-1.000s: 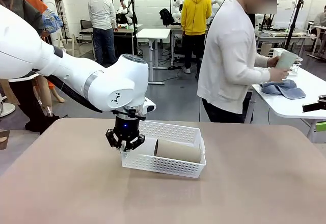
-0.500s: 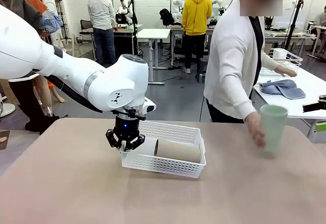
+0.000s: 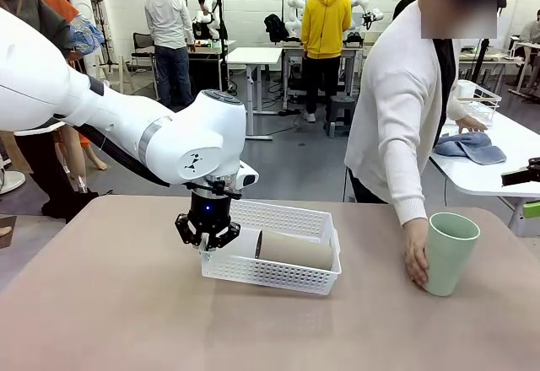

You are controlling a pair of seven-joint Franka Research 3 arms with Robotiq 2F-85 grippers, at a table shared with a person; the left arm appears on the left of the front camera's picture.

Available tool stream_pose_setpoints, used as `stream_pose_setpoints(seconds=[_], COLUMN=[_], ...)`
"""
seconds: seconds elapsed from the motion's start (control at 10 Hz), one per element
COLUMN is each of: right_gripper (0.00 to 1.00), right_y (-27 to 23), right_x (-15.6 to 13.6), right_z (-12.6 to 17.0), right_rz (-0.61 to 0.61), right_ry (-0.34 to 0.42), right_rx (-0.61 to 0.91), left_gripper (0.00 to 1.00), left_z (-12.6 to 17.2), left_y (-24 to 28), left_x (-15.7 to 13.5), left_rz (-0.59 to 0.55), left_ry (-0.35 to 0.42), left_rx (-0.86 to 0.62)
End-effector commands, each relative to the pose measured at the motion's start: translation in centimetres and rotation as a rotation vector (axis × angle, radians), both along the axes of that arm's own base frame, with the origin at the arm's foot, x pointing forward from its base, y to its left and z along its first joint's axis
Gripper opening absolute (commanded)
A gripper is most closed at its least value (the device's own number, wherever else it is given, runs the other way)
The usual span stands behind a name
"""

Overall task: Clean and organize the cups into the basket.
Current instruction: Pick up the Reusable plastic cup from the right side of the table and stack it inside the Organizing basket in the center of the table.

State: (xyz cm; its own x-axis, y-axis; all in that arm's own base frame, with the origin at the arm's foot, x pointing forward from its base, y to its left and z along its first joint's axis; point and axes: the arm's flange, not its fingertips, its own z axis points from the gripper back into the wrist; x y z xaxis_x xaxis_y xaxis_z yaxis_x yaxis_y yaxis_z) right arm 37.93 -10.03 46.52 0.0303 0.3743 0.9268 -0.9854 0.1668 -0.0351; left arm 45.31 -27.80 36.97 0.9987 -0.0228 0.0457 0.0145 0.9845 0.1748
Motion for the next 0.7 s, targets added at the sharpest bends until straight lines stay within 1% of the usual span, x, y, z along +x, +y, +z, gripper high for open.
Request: stream_pose_setpoints(seconds=[0.0, 0.3, 0.4, 0.6], right_gripper=[1.00, 1.00, 1.00, 1.00], right_y=[0.0, 0.0, -0.6, -1.7], right_x=[-0.1, 0.0, 1.7, 3.3], right_z=[0.1, 0.0, -2.4, -5.2], right_rz=[0.006, 0.000, -0.014, -0.011], right_ry=[-0.001, 0.000, 0.034, 0.028], right_rx=[0.005, 0.000, -0.004, -0.015], left_gripper=[0.00, 0.00, 0.00, 0.00], left_z=[0.1, 0.1, 0.1, 0.1], left_y=[-0.1, -0.1, -0.1, -0.1], left_x=[0.0, 0.0, 0.0, 0.0], left_rz=[-0.001, -0.001, -0.001, -0.001], left_ry=[-0.002, -0.002, -0.002, -0.002], left_rx=[0.000, 0.000, 0.000, 0.000])
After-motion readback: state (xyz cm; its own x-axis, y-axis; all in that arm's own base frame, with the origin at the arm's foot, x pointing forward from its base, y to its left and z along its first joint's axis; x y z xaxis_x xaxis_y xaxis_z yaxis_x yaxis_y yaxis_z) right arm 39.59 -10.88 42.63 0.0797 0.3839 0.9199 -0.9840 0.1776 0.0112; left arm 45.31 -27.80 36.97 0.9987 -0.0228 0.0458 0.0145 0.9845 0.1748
